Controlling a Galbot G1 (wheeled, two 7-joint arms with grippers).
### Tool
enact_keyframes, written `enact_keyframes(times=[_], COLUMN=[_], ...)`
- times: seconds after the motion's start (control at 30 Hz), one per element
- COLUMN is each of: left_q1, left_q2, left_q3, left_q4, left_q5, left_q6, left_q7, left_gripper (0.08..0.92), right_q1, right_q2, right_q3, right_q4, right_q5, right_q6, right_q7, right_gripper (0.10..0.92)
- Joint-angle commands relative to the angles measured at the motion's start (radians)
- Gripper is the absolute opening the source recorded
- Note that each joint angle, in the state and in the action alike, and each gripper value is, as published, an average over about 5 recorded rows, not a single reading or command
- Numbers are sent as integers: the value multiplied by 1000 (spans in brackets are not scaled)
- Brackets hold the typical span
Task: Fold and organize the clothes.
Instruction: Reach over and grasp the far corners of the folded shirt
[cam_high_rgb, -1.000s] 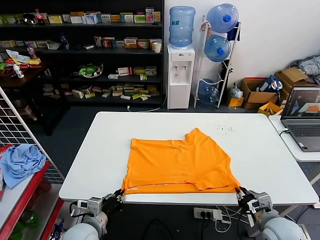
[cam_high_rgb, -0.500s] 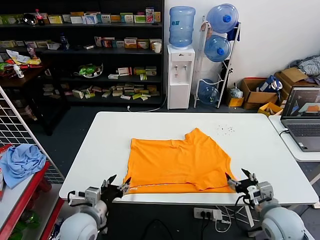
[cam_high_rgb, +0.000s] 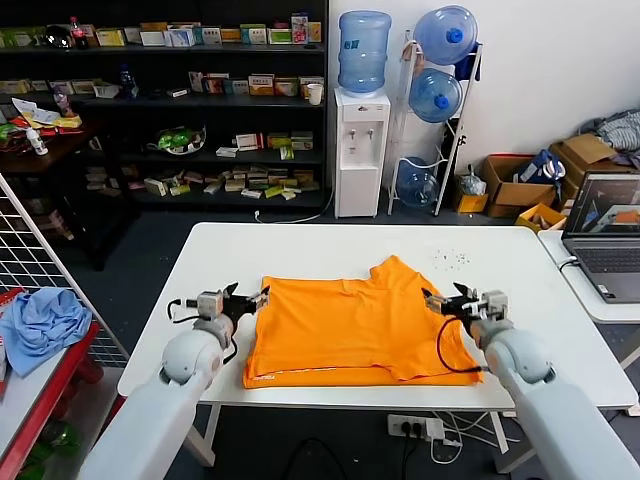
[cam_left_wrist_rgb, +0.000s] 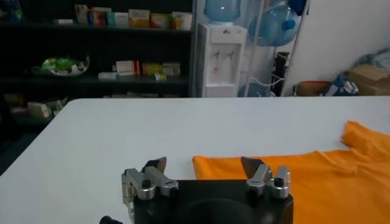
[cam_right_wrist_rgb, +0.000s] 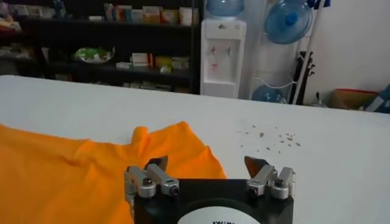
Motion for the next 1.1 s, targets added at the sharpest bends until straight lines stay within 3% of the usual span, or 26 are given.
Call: enact_keyframes(times=[0.03,0.3,0.57,0.83,1.1], left_q1=[-329,-350,-301,-267,-225], left_q2=[-140,-206,-186,-170,-158], left_q3=[63,39,34,37,35], left_q4=[472,621,582,518,463], left_q5=[27,82,75,59,43], left_q6=[-21,-46,-24,1,13], left_q7=[17,23,13,18,18], left_gripper=[823,823,823,788,560], right_q1=[305,372,386,381,355], right_q2=[119,200,235,244,240], right_q3=[-91,-42,-34,-41,-50], right_q4=[-420,-603,-686,-687,-639], right_q5=[-37,-145,-216,-226,-246], right_q6=[11,67,83,72,51], right_q7=[-112,-163,-222,-225,-224], right_gripper=[823,823,806,611,377])
